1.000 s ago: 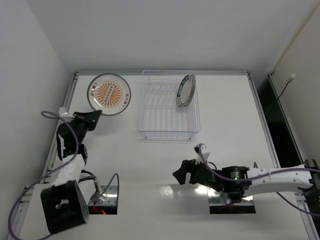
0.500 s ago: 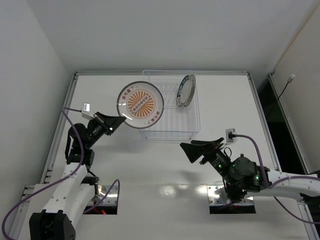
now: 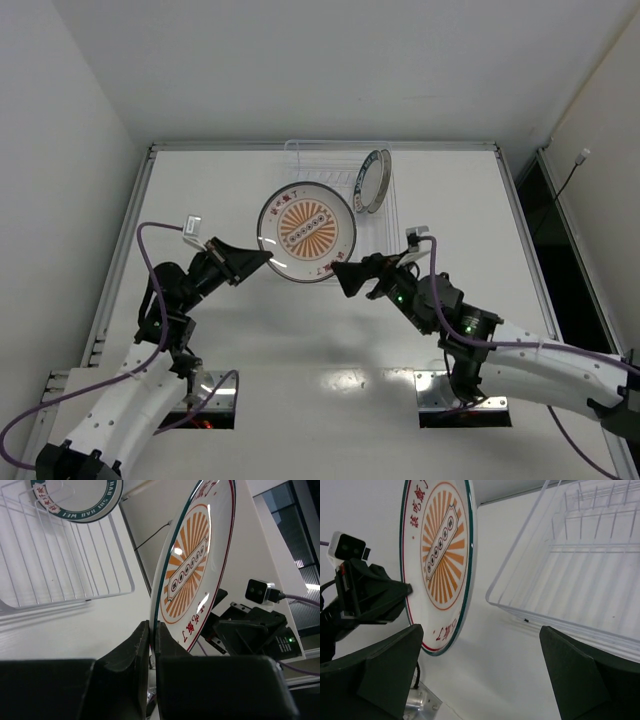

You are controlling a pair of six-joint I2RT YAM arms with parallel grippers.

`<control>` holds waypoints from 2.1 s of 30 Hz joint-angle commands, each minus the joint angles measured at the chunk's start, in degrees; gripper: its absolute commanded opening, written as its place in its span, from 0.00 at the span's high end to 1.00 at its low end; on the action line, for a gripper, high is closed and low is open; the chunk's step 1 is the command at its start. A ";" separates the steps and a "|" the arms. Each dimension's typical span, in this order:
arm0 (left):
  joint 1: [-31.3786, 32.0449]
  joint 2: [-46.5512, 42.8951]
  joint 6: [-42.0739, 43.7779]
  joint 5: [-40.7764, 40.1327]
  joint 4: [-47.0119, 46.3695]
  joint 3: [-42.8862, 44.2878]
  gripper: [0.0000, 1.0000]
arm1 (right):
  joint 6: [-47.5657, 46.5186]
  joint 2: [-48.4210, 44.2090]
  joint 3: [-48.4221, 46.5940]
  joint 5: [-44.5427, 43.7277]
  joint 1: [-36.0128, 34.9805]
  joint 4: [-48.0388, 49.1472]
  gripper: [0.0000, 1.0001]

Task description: Load the plates into the dish rack

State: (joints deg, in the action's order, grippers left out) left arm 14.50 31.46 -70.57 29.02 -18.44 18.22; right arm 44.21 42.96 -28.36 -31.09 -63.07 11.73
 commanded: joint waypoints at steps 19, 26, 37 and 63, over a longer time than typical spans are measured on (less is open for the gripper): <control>2.37 3.25 20.35 -6.07 33.94 19.38 0.12 | -4.38 13.64 -18.84 20.32 13.50 2.34 1.00; 2.37 -0.16 33.22 -49.76 54.30 23.80 0.09 | -9.66 24.95 -45.00 -19.76 13.50 -32.33 1.00; 4.73 -0.53 35.67 -53.54 52.80 23.79 0.09 | -16.17 64.41 -78.49 -30.09 21.48 -45.21 1.00; 10.11 0.44 33.83 -55.91 54.82 24.85 0.09 | -21.97 72.09 -73.50 -0.90 33.54 -34.13 0.52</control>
State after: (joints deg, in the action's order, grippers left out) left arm 24.34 31.59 -36.67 -26.55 37.23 41.78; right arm 24.38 115.39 -96.09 -34.48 -30.06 -23.31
